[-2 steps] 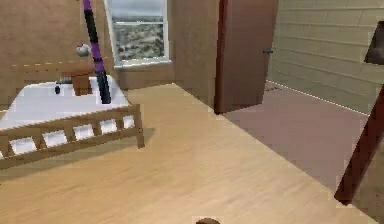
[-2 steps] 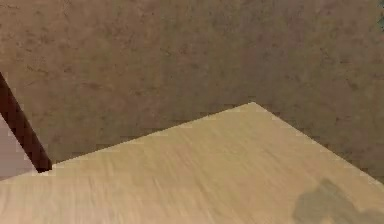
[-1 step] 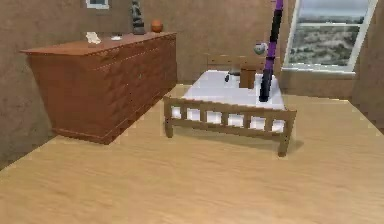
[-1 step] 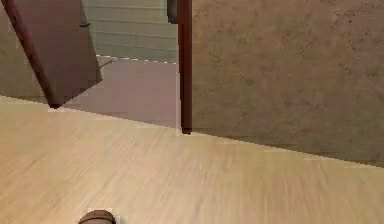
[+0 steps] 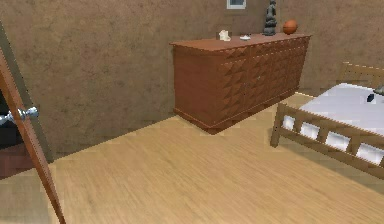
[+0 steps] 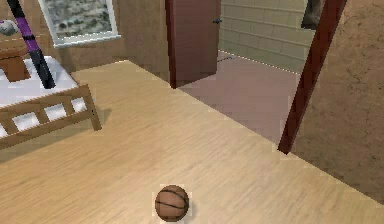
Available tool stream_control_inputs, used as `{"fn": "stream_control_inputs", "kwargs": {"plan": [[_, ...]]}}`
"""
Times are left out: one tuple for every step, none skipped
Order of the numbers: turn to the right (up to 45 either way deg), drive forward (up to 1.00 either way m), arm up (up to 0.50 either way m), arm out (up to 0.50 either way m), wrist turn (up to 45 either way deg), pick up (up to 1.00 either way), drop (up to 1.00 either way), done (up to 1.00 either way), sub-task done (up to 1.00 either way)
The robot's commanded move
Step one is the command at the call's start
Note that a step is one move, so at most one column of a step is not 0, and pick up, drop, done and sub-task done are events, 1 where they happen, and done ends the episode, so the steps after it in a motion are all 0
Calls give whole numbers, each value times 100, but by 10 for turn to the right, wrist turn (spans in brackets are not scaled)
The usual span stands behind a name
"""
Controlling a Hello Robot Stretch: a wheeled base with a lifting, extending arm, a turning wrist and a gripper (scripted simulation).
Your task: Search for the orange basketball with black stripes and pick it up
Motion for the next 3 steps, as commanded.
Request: {"fn": "stream_control_inputs", "kwargs": {"plan": [[0,0,18,0,0,0,0,0,0],[0,0,0,46,0,0,0,0,0],[0,0,0,0,450,0,0,0,0]]}}
